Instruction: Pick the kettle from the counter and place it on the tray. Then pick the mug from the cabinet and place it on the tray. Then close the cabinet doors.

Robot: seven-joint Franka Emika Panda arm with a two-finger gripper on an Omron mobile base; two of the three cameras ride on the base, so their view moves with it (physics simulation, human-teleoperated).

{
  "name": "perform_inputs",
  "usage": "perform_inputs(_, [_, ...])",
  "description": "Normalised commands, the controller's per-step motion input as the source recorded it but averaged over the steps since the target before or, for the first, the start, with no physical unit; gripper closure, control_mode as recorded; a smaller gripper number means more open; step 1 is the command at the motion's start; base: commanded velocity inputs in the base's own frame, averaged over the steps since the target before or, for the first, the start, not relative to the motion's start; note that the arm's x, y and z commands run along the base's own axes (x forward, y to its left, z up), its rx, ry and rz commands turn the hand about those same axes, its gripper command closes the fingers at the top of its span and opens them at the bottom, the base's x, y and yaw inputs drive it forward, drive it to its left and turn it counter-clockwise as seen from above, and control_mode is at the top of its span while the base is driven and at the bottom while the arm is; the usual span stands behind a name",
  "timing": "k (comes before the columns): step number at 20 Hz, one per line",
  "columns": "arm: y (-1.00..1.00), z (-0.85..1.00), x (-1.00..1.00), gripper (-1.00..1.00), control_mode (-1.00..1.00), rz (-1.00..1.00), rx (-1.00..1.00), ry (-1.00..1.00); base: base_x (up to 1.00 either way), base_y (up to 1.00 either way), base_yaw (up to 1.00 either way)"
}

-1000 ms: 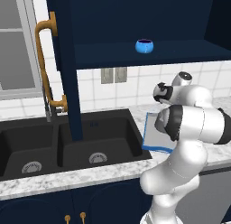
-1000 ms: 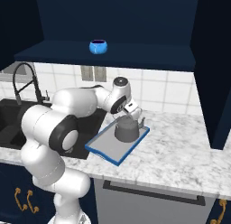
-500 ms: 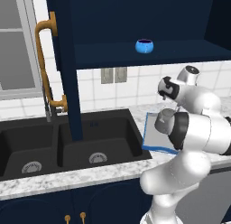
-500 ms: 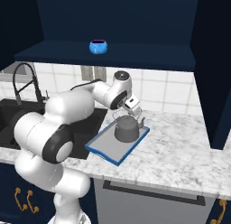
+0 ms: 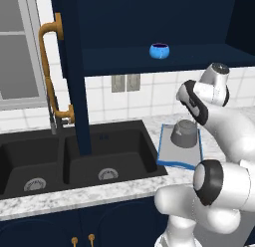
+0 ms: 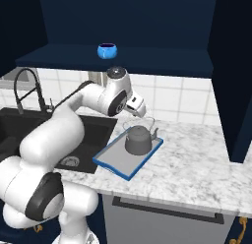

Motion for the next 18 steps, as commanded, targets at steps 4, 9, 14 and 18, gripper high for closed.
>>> perform_inputs(4, [0.27, 0.74, -0.53, -1.0, -1.0, 0.25, -0.24, -0.21, 0.0, 0.0, 0.0])
perform_inputs(9, [0.4, 0.82, -0.18, -1.0, -1.0, 0.14, -0.09, -0.17, 0.0, 0.0, 0.0])
perform_inputs(14, [0.39, 0.83, -0.01, -1.0, -1.0, 0.02, -0.1, -0.08, 0.0, 0.0, 0.0])
perform_inputs(18, [0.31, 0.78, -0.02, -1.0, -1.0, 0.0, -0.03, -0.01, 0.0, 0.0, 0.0])
